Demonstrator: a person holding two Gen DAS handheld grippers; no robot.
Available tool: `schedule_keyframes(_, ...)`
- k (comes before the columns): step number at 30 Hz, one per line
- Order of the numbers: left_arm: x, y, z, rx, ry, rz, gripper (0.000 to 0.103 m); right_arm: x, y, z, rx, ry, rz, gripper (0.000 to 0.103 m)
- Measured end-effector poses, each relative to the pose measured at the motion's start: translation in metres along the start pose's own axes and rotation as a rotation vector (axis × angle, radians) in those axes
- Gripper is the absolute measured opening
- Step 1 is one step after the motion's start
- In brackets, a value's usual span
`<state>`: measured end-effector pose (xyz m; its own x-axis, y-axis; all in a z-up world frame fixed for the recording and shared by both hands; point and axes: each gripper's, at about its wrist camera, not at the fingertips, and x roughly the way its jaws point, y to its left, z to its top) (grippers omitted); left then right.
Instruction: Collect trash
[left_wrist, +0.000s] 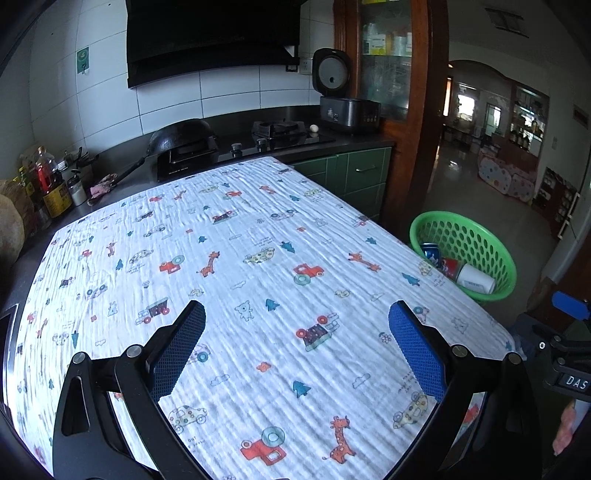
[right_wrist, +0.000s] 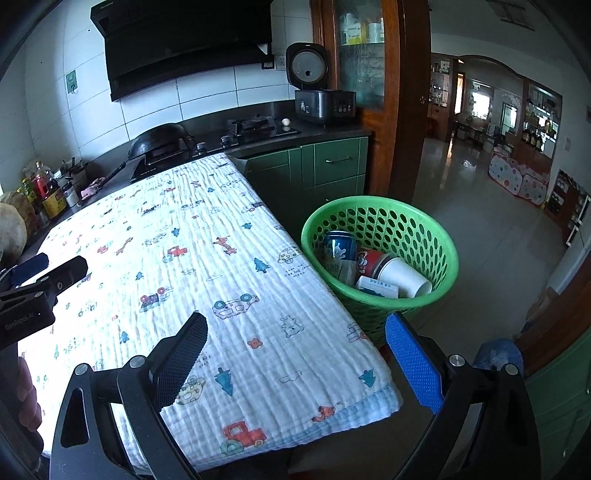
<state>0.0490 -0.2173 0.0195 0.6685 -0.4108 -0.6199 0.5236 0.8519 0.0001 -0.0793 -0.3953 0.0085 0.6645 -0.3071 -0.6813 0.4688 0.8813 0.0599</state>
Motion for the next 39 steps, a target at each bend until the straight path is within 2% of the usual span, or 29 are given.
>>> schedule_keyframes(39,-0.0046,-0.0064,-0.0092,0.014,-0.006,-0.008,0.098,-0.0042,0.0068,-0.0035,-0.011,-0.012,-0.018,0.094)
